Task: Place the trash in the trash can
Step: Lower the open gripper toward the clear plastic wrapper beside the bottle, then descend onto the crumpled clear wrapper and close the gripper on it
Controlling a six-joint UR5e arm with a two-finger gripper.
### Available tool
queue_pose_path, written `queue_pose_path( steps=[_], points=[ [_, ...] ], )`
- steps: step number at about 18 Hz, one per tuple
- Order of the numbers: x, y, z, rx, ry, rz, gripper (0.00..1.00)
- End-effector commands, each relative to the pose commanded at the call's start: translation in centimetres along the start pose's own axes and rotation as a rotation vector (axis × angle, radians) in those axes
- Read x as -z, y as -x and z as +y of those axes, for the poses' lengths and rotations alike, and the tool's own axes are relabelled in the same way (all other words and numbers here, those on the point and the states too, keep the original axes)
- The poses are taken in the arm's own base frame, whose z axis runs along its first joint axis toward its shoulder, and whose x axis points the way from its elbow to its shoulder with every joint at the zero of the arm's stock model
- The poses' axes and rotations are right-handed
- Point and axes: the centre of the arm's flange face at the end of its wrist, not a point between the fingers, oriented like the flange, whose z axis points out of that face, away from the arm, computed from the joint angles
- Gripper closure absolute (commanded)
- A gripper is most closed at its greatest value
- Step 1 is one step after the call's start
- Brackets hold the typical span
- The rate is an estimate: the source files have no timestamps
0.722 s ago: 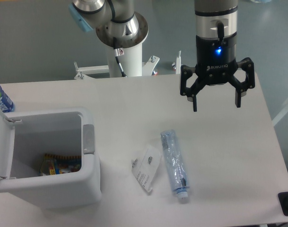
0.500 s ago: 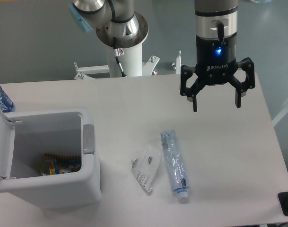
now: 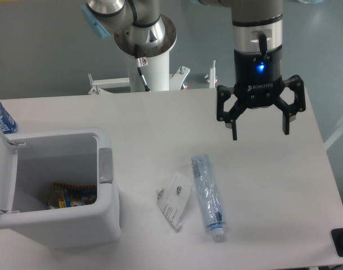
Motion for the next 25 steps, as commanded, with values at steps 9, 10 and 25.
queue_pose_path(
  steps=[9, 10, 25],
  points=[
    [-4.6, -3.7, 3.2, -0.028, 0.045, 0.052, 0.0],
    [-5.1, -4.3, 3.4, -0.036, 0.055, 0.064, 0.0],
    [-18.4, -12.0, 9.9, -0.356, 0.251, 0.288, 0.0]
  ],
)
